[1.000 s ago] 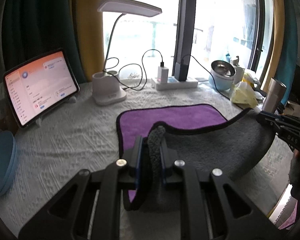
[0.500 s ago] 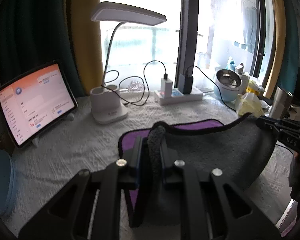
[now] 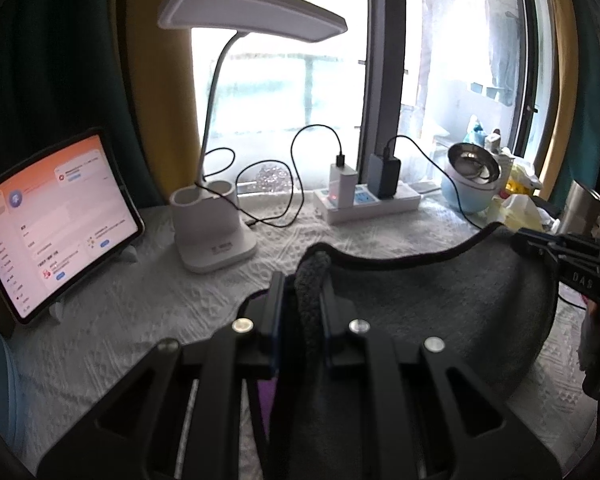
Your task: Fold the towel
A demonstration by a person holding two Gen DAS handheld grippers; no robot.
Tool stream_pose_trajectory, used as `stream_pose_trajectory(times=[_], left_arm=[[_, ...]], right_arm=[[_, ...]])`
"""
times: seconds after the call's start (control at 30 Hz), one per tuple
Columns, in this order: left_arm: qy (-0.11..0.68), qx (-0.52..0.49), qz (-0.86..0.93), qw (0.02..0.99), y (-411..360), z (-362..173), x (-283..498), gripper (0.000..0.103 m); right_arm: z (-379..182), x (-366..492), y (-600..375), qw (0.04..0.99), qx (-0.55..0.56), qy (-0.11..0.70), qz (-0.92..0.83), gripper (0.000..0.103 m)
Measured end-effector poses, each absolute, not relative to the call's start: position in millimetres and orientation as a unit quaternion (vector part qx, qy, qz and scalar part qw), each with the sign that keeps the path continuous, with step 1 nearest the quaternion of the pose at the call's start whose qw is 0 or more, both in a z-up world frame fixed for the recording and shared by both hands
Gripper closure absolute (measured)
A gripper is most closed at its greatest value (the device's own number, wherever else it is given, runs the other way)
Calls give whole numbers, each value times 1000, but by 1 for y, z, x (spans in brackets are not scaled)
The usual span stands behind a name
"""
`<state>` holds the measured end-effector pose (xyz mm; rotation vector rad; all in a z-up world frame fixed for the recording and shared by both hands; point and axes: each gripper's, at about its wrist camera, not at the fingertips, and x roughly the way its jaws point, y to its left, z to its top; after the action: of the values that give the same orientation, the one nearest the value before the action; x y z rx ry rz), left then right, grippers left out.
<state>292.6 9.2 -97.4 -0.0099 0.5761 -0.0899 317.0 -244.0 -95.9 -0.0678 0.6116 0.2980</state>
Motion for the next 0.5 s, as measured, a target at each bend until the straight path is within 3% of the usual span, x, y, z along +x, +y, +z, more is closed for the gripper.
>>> stream_pose_trajectory(times=[0.5], left_arm=[[323, -8, -39, 945, 14, -131, 347, 87]], right_arm=[[-120, 363, -233, 936, -62, 314, 146, 90]])
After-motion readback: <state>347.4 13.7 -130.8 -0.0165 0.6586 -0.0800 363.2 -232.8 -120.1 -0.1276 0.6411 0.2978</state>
